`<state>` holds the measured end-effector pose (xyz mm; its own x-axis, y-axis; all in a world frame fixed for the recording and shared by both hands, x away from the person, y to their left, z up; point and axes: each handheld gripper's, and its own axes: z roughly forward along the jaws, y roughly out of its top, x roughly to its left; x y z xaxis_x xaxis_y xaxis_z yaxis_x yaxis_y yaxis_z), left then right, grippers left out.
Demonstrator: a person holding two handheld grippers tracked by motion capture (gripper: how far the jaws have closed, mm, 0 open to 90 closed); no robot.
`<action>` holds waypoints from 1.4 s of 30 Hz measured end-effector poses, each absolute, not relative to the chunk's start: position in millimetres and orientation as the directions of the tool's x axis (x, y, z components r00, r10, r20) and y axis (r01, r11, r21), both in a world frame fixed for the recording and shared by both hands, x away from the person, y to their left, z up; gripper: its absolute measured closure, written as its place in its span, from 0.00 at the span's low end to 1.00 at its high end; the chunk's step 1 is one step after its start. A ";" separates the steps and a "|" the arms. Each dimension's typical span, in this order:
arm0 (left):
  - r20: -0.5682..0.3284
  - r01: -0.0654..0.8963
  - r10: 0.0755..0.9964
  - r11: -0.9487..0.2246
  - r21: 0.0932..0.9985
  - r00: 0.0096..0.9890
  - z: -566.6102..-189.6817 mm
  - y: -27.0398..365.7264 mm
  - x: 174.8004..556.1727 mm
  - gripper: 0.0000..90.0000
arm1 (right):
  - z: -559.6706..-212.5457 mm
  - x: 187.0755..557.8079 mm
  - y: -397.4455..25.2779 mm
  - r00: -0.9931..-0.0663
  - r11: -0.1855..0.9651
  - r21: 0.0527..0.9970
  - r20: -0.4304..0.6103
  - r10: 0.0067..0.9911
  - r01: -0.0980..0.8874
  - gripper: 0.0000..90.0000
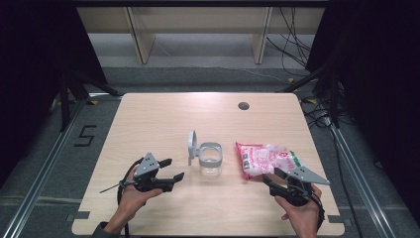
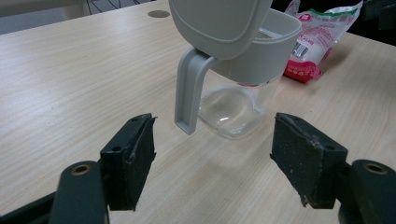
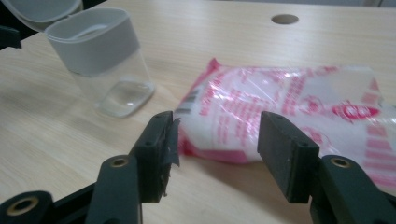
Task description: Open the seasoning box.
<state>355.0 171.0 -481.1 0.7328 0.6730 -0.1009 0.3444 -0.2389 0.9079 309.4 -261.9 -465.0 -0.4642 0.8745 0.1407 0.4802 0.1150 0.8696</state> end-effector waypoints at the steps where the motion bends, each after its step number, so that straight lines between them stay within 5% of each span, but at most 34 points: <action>1: -0.104 0.348 0.676 -0.235 0.908 0.729 -481.0 171.0 355.0 0.33 | -465.9 308.6 -264.7 -0.462 0.119 0.867 0.137 0.876 0.483 0.52; 16: -0.117 0.354 0.661 -0.237 0.905 0.742 -480.6 169.6 354.0 0.33 | -483.4 301.4 -277.7 -0.398 0.089 0.771 0.223 0.890 0.631 0.43; 28: -0.153 0.379 0.636 -0.235 0.895 0.756 -484.4 163.1 353.0 0.32 | -490.7 317.8 -287.8 -0.353 0.039 0.773 0.243 0.903 0.633 0.36; 29: -0.158 0.380 0.634 -0.230 0.896 0.757 -484.5 162.8 353.3 0.32 | -490.3 317.3 -283.3 -0.309 -0.030 0.745 0.313 0.898 0.667 0.36; 31: -0.155 0.380 0.633 -0.236 0.895 0.759 -484.6 163.0 353.6 0.32 | -493.3 324.0 -288.7 -0.365 0.041 0.769 0.255 0.896 0.639 0.36; 35: -0.151 0.379 0.636 -0.239 0.894 0.757 -484.8 163.1 353.5 0.32 | -492.2 328.8 -287.4 -0.302 -0.025 0.732 0.312 0.901 0.681 0.35; 42: -0.153 0.375 0.641 -0.227 0.899 0.752 -483.9 164.7 354.7 0.32 | -495.9 340.7 -293.9 -0.324 -0.010 0.749 0.299 0.898 0.663 0.33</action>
